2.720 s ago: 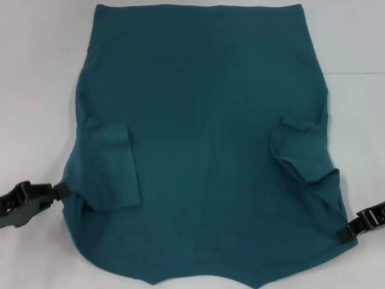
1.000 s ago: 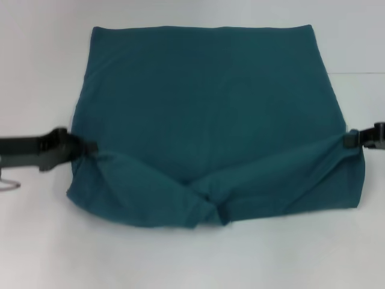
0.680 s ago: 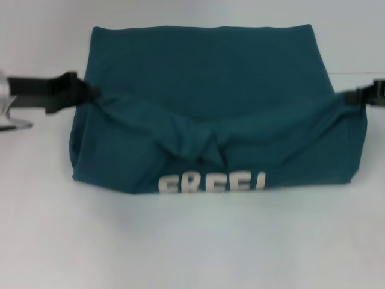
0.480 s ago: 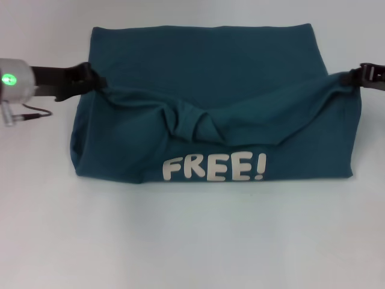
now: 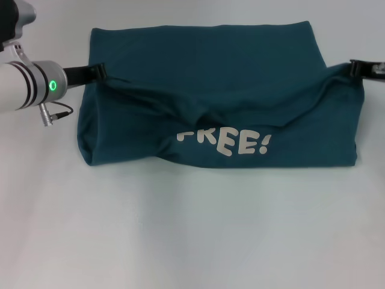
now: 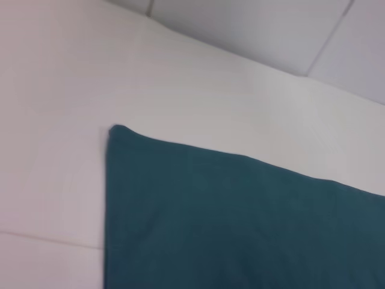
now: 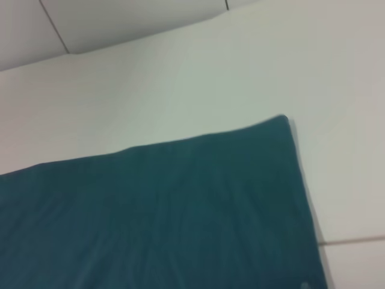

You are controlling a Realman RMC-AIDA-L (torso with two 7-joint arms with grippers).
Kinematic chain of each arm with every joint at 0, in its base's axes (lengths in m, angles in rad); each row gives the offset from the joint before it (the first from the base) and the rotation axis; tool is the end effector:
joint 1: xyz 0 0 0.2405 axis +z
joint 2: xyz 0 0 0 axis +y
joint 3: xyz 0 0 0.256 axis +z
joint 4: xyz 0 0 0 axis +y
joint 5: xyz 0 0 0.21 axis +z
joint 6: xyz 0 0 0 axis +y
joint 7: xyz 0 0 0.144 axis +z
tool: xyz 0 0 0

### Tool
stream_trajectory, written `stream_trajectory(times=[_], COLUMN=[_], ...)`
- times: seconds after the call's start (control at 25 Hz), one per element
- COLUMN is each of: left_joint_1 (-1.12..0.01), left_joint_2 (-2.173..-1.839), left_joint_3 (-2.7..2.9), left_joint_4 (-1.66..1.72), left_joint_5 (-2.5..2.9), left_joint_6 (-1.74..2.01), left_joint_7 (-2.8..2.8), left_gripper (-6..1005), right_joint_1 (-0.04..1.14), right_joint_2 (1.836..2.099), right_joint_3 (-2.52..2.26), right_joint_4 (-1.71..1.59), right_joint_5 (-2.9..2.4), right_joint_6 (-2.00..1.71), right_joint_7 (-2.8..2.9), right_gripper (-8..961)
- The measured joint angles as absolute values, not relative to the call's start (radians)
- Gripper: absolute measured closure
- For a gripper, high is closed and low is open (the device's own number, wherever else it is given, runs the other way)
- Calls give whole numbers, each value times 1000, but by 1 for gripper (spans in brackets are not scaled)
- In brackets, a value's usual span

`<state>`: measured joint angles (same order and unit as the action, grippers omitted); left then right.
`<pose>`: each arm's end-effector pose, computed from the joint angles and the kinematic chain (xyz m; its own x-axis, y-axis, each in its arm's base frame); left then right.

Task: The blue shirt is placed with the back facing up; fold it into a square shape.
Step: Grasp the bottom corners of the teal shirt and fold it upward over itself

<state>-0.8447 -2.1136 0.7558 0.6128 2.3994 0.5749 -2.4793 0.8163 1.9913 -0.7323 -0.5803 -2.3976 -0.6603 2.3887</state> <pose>-0.2394 0.4754 0.0094 0.3601 0.6191 0.6979 0.9125 -0.0780 -0.4015 0.2736 0.4763 0.0580 0.4279 -0.6309 -0.6471 -0.8687 -0.0895 -0.4872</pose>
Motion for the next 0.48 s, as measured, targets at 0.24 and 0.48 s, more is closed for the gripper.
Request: stream_trajectory(times=[0.24,0.48], left_joint_1=[-846,-844], left_joint_2=[-2094,-2096], left_joint_3=[749,755], left_joint_4=[604,604], left_joint_5=[2394,2398], left_joint_6=[556,531], left_joint_7=[-2484,-2484], left_gripper=[993,991], right_joint_1=[854,896], right_joint_2=[1992,1991], right_joint_3=[-770,-824], right_joint_4=[-567,-500], right_joint_5=[-2400,-2401], right_joint_6=[-614,-541], right_joint_7=[2388,2387], right_gripper=[903,904])
